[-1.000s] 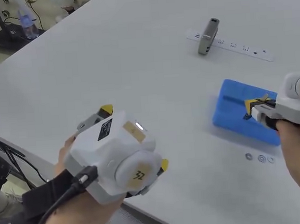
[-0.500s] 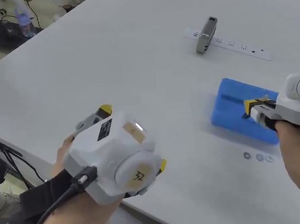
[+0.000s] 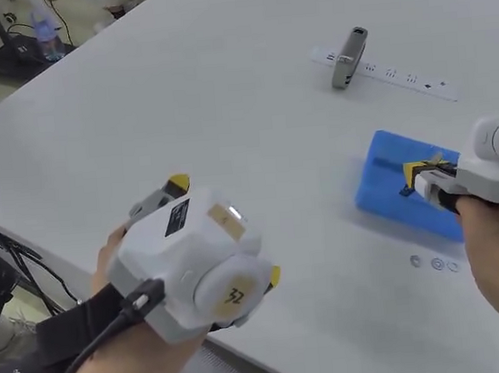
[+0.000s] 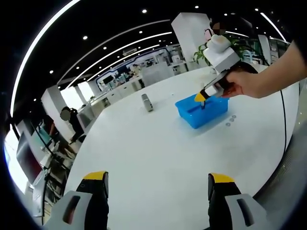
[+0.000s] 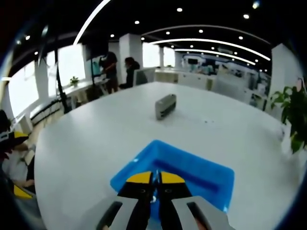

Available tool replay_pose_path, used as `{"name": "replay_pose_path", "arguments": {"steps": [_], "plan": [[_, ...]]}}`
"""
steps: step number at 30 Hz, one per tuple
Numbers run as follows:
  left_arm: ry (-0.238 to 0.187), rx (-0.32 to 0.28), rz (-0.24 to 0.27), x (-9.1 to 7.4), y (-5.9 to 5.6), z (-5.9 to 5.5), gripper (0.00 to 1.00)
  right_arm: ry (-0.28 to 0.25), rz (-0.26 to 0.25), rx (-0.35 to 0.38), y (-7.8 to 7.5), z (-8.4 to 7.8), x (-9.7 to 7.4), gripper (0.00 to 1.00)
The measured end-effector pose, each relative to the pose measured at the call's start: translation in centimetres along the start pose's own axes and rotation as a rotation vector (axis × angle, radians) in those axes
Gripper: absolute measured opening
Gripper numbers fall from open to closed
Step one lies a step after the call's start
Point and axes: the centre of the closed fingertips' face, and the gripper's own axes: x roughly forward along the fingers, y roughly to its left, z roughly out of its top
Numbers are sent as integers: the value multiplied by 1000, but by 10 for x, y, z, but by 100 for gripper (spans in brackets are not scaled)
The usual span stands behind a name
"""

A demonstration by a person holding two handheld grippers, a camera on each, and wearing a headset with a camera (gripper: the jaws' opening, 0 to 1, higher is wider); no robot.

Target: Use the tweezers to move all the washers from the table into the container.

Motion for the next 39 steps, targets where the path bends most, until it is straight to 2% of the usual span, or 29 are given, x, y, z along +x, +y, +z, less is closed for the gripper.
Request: {"name": "replay_pose_path", "arguments": {"steps": [10,21,27,39], "plan": [[1,-1,2,0,0,0,87,-12,1,-3,2,5,3,1],[0,-1,1,0,0,0,87,-5,2,-30,4,2,3,1],[-1,-1,0,0,0,0,87,-10,-7,0,1,3,0,2],[-6,-2,-1,0,-1,1,88,-66,11,13,2,22,-24,2]]}}
